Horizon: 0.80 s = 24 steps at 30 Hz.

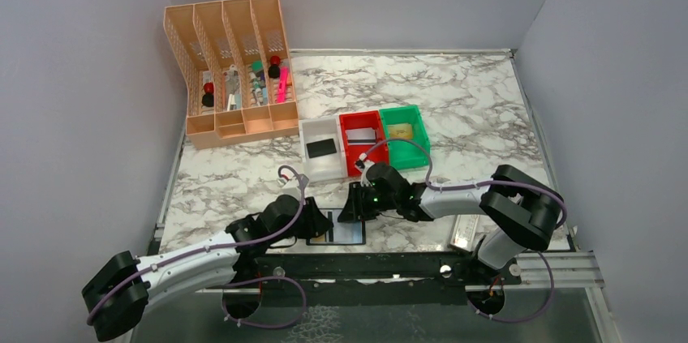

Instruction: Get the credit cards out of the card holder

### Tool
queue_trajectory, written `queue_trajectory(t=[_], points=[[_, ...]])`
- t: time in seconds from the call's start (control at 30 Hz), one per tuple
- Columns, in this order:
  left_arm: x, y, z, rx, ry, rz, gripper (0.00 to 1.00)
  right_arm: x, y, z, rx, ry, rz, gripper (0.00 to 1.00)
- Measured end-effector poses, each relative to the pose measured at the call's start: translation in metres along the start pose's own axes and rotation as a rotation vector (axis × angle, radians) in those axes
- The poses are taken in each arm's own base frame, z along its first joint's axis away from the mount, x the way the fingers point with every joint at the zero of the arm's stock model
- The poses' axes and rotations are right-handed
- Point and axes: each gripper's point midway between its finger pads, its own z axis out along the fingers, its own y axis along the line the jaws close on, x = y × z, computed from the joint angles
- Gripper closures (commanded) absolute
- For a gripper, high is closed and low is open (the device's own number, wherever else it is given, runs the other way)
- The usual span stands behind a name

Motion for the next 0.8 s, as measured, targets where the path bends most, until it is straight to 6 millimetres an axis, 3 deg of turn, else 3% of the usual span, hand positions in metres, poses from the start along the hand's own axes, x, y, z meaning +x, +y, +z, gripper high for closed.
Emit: queue_trajectory(t=[0.8], points=[[0.0078,-0.0002,-0.0024,0.070,-0.023,-0.137,0.58,0.0040,-0.0005,0.0020,-0.049,-0.019,0.038,0.73]])
